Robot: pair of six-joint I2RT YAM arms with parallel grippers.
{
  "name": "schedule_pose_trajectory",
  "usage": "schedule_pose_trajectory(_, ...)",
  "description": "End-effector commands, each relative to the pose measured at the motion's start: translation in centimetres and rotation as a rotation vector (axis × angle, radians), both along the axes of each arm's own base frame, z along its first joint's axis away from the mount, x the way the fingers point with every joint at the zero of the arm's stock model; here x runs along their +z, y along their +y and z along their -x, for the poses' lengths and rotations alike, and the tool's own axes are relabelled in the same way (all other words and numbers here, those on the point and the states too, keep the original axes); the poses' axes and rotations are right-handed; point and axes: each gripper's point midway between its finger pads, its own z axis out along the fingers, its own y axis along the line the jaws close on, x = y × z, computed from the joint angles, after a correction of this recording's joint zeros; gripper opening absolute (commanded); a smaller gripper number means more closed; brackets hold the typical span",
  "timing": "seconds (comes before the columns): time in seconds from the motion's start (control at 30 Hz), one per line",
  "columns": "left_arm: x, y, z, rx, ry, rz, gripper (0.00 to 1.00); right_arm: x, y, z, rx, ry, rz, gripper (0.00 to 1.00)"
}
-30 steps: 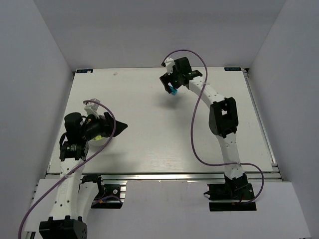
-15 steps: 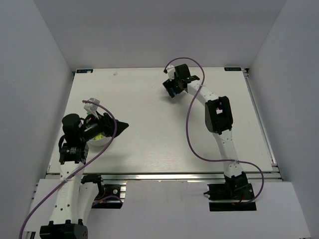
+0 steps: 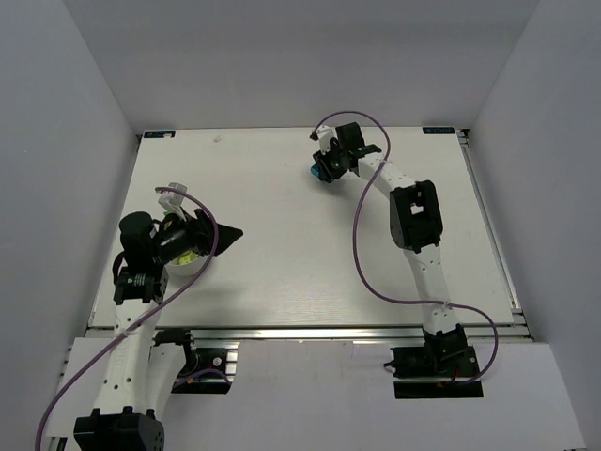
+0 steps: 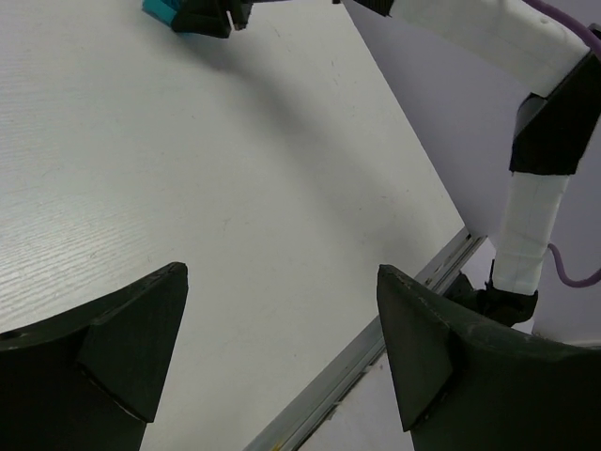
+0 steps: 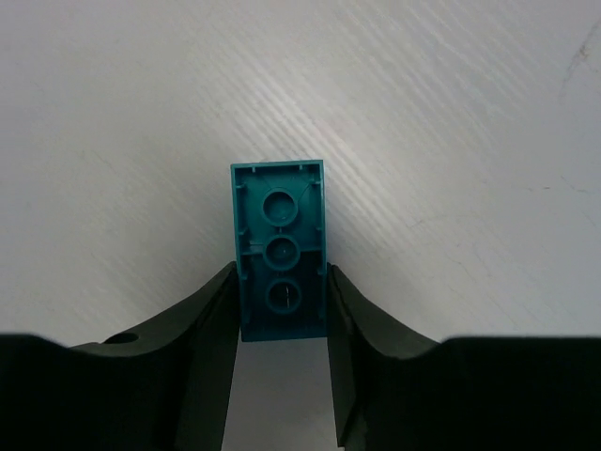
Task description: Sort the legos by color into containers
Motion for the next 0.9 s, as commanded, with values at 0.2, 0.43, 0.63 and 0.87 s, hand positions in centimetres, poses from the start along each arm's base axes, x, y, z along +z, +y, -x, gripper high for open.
schedule_pose_trajectory(0.2,-2.9,0.0,-2.7,0.083,0.237,0.119,0.97,10.6,2.6,18.0,0.668,-0.062,-0.283,0.00)
schedule_pose_trajectory(0.43,-4.1,-1.7,-3.5,0.035,0.354,0.137,0.98,16.1,4.0,28.1,0.828,-0.153,-0.331,0.00)
schedule_pose_trajectory(0.63,-3.4,-4.0,-2.6,-0.043,0.364,0.167,0.98,15.8,6.9,30.3,0.803,-0.110,-0.299,0.00)
schedule_pose_trajectory(0.87,-3.3,-4.7,-2.1,-0.046,0.383,0.174,0.98,16.9,10.3,31.7,0.813,-0.153,-0.281,0.00)
